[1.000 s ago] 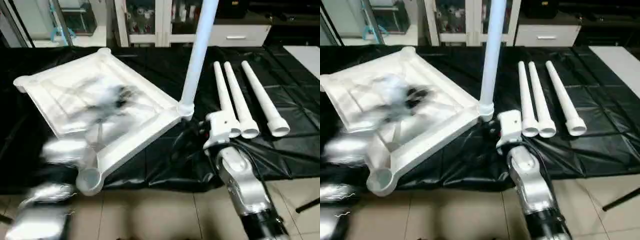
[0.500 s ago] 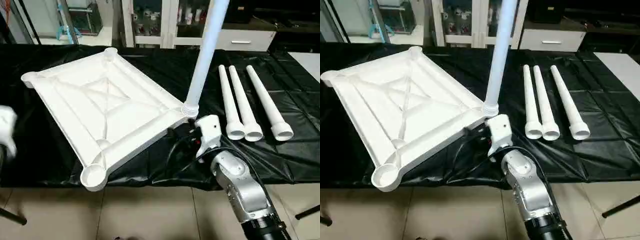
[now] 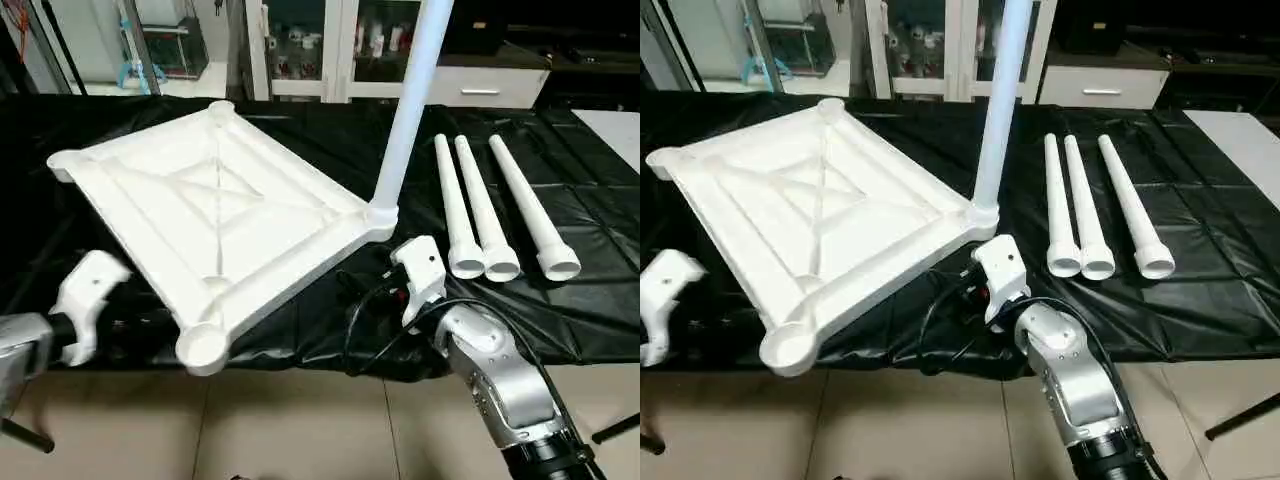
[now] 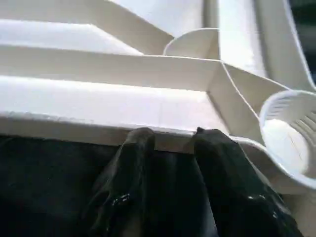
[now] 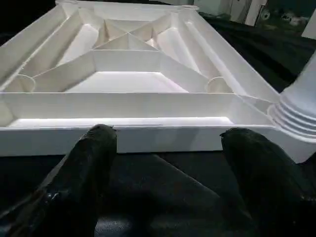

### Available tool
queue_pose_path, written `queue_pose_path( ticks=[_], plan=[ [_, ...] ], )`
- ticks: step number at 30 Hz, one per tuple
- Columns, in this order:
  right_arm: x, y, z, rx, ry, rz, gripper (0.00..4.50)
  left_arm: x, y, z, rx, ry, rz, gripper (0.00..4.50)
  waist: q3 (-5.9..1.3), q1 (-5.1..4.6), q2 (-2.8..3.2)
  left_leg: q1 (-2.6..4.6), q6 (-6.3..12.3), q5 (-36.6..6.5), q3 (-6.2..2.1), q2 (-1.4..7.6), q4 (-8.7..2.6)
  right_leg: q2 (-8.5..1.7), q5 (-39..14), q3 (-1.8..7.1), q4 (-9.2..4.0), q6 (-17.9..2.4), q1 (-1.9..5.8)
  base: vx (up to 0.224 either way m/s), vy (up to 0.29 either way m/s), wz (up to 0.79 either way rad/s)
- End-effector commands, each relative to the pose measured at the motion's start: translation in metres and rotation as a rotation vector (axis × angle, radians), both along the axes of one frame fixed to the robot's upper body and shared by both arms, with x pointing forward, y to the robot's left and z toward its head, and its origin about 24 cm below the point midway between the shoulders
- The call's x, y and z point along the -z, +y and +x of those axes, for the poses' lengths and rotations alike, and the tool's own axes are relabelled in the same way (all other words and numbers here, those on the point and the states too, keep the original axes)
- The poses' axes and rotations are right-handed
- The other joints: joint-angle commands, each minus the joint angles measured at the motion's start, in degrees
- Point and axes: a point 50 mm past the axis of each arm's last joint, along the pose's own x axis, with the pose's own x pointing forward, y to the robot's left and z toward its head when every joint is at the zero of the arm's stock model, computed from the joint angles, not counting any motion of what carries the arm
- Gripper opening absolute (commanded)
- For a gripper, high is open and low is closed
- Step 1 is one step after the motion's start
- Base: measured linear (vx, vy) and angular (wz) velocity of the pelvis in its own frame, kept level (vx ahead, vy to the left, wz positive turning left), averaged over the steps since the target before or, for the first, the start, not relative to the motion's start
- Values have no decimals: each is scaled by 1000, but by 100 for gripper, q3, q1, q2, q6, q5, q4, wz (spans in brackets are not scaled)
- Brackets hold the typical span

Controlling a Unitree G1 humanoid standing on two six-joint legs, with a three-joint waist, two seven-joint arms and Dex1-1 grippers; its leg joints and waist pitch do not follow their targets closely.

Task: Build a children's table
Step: Rotate table base

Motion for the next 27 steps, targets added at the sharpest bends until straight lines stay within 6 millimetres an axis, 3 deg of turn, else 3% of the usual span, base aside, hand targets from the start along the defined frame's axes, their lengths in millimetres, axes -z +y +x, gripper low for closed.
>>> queue_pose_path(
  ticks=[1,6,7,9,12,22,27],
  plan=[
    [-4,1,1,2,-15,-12,374,10,-17,4,33,17,15,182,-273,-44,118,194,-402,-2286,-157,288,-527,-259,-1871,267,-439,-814,70,0,0,0],
    [-5,-3,6,54,-24,-23,374,19,-49,30,29,-55,-19,182,-289,-30,72,178,-385,-2201,-165,270,-510,-265,-1979,266,-460,-732,95,0,0,0],
    [-6,-4,7,57,-24,-23,374,21,-55,34,37,-61,-21,182,-300,-43,64,121,-370,-2120,-189,268,-514,-288,-1962,265,-439,-713,147,0,0,0],
    [-6,-5,7,63,-26,-25,374,22,-65,40,44,-69,-23,182,-304,-52,62,104,-347,-2054,-189,265,-512,-285,-1967,260,-449,-666,154,0,0,0],
    [-7,-8,8,83,-33,-35,374,26,-84,53,49,-95,-26,182,-323,-52,50,122,-267,-1881,-161,258,-473,-276,-1780,265,-459,-709,140,0,0,0],
    [-14,-26,16,280,-54,8,374,49,-149,72,59,-158,-41,182,-397,-29,43,46,-39,-1174,-162,257,-402,-293,-742,237,-358,-983,255,0,0,0],
    [-16,-30,17,343,-50,32,374,50,-175,81,-22,-221,-89,182,-387,-26,19,48,83,-1215,-156,261,-392,-301,-779,229,-388,-1065,268,0,0,0]
  ],
)
